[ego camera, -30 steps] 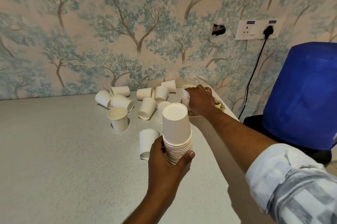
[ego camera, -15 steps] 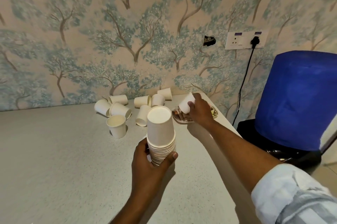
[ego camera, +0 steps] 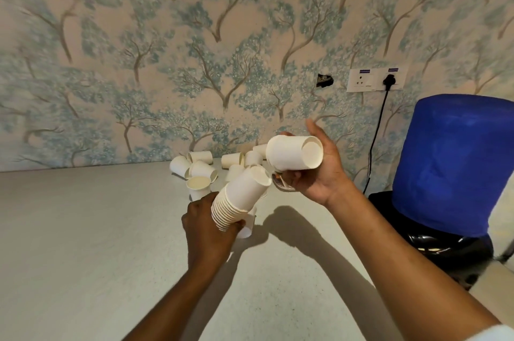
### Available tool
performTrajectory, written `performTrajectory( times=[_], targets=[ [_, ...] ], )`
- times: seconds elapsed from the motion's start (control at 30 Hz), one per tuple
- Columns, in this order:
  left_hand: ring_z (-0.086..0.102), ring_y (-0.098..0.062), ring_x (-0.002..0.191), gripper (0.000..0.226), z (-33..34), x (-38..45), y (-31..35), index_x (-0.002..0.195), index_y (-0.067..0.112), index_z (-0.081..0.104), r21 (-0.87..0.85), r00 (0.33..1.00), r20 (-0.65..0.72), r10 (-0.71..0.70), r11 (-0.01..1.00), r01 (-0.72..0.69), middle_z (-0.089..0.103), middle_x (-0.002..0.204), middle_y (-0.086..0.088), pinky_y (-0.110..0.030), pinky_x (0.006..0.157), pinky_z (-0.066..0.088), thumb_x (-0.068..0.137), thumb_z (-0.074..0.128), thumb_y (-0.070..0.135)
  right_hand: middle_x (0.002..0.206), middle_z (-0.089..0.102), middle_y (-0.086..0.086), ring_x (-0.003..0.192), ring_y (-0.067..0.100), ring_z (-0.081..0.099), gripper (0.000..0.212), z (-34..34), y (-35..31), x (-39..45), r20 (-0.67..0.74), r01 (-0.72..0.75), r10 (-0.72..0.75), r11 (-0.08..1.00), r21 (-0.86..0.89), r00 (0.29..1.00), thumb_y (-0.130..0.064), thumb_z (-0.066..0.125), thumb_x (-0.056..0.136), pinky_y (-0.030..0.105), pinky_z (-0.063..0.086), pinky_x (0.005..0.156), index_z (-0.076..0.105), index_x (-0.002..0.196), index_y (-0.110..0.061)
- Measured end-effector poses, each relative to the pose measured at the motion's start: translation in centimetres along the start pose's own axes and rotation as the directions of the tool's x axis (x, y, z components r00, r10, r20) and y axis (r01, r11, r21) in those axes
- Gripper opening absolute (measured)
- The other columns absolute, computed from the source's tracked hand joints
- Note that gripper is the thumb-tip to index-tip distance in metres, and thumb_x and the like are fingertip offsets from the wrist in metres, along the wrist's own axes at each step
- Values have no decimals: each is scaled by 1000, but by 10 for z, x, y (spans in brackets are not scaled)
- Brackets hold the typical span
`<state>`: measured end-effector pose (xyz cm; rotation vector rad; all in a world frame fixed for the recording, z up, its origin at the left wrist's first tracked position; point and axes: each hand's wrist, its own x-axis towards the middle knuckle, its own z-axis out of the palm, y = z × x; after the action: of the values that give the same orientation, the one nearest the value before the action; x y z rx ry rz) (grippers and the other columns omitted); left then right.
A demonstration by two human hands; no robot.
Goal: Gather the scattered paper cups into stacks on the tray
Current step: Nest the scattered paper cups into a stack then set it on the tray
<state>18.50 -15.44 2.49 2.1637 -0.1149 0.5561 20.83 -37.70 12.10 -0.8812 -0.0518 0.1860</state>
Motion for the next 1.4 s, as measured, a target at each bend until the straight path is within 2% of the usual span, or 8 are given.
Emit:
performTrajectory(
  times=[0.13,0.5,0.63,0.87,1.0,1.13,1.27,1.4],
  targets=[
    [62,-25,109,64,-10,-9,-1,124,24,65,96,1000,19,17,995,-19,69,119,-1,-40,91,53,67,90,38,94,64,7,77,22,59,32,9,10,-10,29,-124,126,990,-62,992,-35,68,73,21,37,43,74,96,-14],
    [52,-28,120,78,-36,-10,-14,133,23,60,110,997,-45,56,993,-51,63,127,-5,-28,86,39,63,93,28,93,65,20,79,39,62,66,15,11,-24,78,-367,386,911,-186,919,-26,75,59,28,48,41,55,118,-7],
    [50,-30,121,80,-36,-4,-10,134,18,59,79,995,-33,95,993,-92,60,128,-9,-36,89,46,62,94,24,95,67,24,82,44,67,69,19,25,-23,112,-442,454,890,-115,884,-16,82,61,41,59,55,54,123,-2],
    [39,-30,133,74,-23,-2,-12,138,15,55,-29,988,43,147,989,-146,51,138,-12,-49,104,48,71,89,12,103,69,22,92,39,66,27,5,29,-27,-56,-389,385,912,-128,921,-21,59,86,47,56,83,72,104,-6],
    [41,-27,133,77,-13,-4,-7,137,13,54,-112,965,143,219,973,-204,51,139,-11,-34,104,39,70,91,13,110,59,23,89,44,66,44,-6,32,-42,-157,-406,384,902,-149,910,-24,61,85,43,62,59,53,127,-14],
    [41,-26,133,80,0,-14,13,140,16,51,-166,941,176,290,951,-262,49,142,-8,-42,109,41,70,91,16,125,57,25,113,45,61,58,-9,38,-49,-183,-396,370,909,-129,911,-26,63,88,52,57,94,51,142,-13],
    [42,-25,135,90,10,-8,32,152,26,37,-149,923,185,337,938,-312,49,145,-5,-47,110,44,76,87,27,135,49,26,111,47,61,64,-12,27,-50,-142,-250,235,963,-101,961,-35,67,88,41,65,63,52,145,-11],
    [41,-22,140,92,28,-12,57,158,30,22,-198,902,208,379,919,-341,41,156,-1,-42,111,41,86,78,37,128,59,23,101,38,72,46,-32,15,-53,-105,-70,50,978,-198,993,-44,57,99,44,64,69,64,130,-12]
  ],
)
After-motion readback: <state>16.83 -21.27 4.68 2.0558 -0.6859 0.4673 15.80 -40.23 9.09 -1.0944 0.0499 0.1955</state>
